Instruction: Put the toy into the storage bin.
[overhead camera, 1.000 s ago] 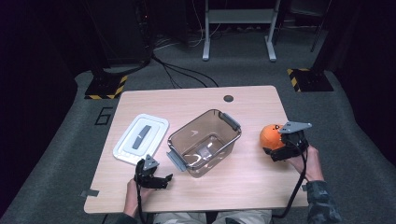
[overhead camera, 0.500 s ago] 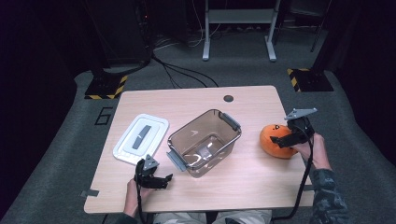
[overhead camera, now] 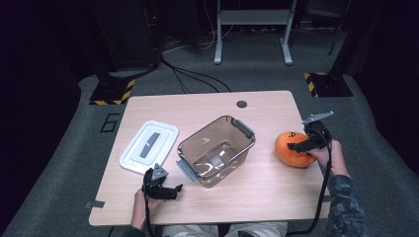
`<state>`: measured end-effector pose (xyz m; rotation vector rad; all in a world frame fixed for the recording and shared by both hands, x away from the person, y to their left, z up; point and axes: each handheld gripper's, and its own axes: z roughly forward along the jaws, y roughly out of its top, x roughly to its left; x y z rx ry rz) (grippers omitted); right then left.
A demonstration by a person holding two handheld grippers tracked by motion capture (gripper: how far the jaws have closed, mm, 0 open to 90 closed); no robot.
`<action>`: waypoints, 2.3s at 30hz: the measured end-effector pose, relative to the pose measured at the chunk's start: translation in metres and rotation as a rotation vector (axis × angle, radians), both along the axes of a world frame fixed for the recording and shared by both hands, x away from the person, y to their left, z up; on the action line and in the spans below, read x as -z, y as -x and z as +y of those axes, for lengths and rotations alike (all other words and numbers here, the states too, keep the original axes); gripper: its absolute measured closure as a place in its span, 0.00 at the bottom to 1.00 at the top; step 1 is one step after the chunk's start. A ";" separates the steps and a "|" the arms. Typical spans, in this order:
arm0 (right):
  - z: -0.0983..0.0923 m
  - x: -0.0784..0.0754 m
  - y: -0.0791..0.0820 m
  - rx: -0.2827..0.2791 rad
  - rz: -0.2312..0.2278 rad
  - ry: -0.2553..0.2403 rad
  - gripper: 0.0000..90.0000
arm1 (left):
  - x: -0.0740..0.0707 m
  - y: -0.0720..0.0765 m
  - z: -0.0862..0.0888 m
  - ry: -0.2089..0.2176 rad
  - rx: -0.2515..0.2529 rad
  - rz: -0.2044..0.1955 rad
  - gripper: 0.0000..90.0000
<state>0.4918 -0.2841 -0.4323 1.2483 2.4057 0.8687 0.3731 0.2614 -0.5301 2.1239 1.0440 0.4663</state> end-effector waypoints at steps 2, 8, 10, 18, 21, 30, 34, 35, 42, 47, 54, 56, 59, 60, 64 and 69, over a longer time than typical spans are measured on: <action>-0.002 0.004 -0.001 -0.002 0.012 -0.005 0.01 | 0.000 0.000 0.000 0.001 0.000 0.000 0.11; -0.001 0.012 -0.001 -0.002 0.031 -0.031 0.16 | 0.000 0.000 0.000 -0.002 0.001 -0.001 0.11; 0.001 0.011 0.000 -0.006 0.039 -0.025 0.24 | 0.000 0.000 0.000 -0.002 0.001 -0.002 0.11; 0.011 0.009 0.011 0.046 0.025 -0.009 0.55 | 0.000 0.000 0.000 -0.002 0.001 -0.002 0.11; 0.014 0.008 0.016 0.079 0.011 -0.018 0.60 | 0.000 0.000 0.000 -0.002 0.000 -0.002 0.11; 0.021 0.004 0.033 0.279 -0.027 -0.048 0.59 | 0.000 0.000 0.000 -0.002 0.001 -0.002 0.11; 0.031 0.004 0.041 0.341 -0.035 -0.042 0.57 | 0.000 0.000 0.000 0.000 0.000 -0.001 0.11; 0.034 0.004 0.043 0.345 -0.037 -0.041 0.57 | 0.000 0.000 0.000 0.000 0.000 -0.001 0.11; 0.055 0.001 0.049 0.327 -0.028 -0.019 0.47 | 0.000 0.000 0.000 -0.002 0.001 -0.002 0.12; 0.058 0.002 0.048 0.258 -0.038 0.027 0.31 | 0.000 0.000 0.000 -0.002 0.001 -0.002 0.12; 0.046 -0.008 0.040 0.144 -0.070 0.030 0.16 | 0.000 0.000 0.000 -0.002 0.001 -0.002 0.12; 0.041 -0.007 0.033 0.112 -0.033 0.015 0.11 | 0.000 0.000 0.000 -0.002 0.001 -0.002 0.12; 0.033 -0.002 0.022 0.067 0.003 -0.005 0.05 | 0.000 0.000 0.000 -0.002 0.001 -0.003 0.12; 0.030 0.000 0.019 0.056 0.016 -0.019 0.05 | 0.000 0.000 0.000 -0.002 0.001 -0.002 0.12; 0.028 0.009 0.012 -0.023 0.078 -0.047 0.10 | 0.000 0.000 0.000 -0.002 0.001 -0.002 0.12; 0.033 0.016 0.014 -0.087 0.092 -0.033 0.25 | 0.000 0.000 0.000 -0.002 0.001 -0.003 0.12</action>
